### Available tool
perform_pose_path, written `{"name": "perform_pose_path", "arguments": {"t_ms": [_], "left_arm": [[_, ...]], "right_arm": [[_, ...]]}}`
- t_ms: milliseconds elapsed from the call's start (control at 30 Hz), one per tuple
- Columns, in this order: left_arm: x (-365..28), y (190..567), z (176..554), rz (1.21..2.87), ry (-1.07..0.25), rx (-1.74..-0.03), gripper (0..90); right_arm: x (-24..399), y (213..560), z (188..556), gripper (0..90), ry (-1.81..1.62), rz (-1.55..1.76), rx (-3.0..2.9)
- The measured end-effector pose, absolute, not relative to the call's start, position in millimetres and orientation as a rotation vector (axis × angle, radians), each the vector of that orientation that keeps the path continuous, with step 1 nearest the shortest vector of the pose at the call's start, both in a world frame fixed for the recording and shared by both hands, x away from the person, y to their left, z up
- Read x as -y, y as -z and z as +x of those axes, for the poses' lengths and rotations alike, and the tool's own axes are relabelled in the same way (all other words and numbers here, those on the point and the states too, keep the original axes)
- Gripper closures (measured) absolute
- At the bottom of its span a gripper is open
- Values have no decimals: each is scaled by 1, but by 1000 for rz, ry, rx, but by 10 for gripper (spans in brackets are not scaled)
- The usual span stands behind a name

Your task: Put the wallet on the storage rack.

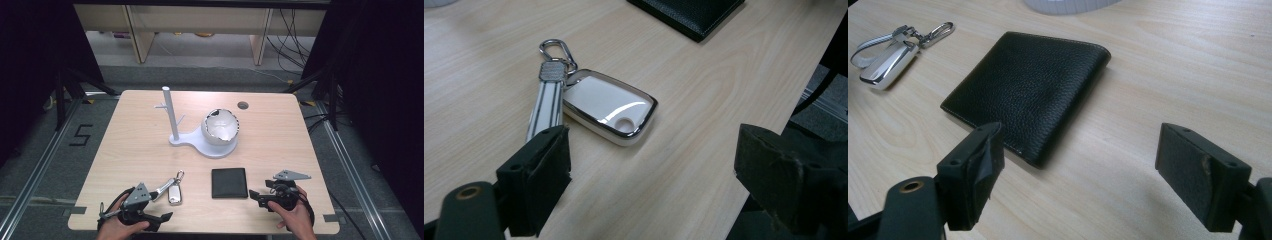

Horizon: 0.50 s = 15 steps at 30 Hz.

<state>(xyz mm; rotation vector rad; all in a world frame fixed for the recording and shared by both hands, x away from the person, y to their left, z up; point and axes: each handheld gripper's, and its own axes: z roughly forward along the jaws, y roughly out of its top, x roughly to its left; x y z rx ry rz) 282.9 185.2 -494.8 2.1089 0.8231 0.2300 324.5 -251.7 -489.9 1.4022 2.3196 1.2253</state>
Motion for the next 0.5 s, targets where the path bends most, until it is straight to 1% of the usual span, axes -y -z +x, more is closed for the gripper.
{"name": "perform_pose_path", "arguments": {"t_ms": [200, 267, 300, 333, 400, 467, 500], "left_arm": [[-177, 496, 281, 2095, -212, -806, 150], [-173, 496, 282, 2088, -214, -798, 152], [-172, 495, 283, 2110, -220, -787, 152], [-172, 494, 285, 2130, -220, -763, 167], [-165, 494, 286, 2108, -217, -767, 200], [-161, 493, 289, 2121, -233, -753, 256], [-159, 492, 291, 2141, -237, -740, 256]], "right_arm": [[252, 491, 325, 202, -1239, 1451, -2329], [253, 492, 327, 201, -1244, 1414, -2331], [253, 492, 326, 202, -1243, 1419, -2330], [253, 492, 327, 202, -1240, 1412, -2335], [253, 492, 327, 202, -1236, 1417, -2334], [253, 491, 327, 201, -1220, 1400, -2330], [251, 491, 326, 201, -1243, 1444, -2337]]}}
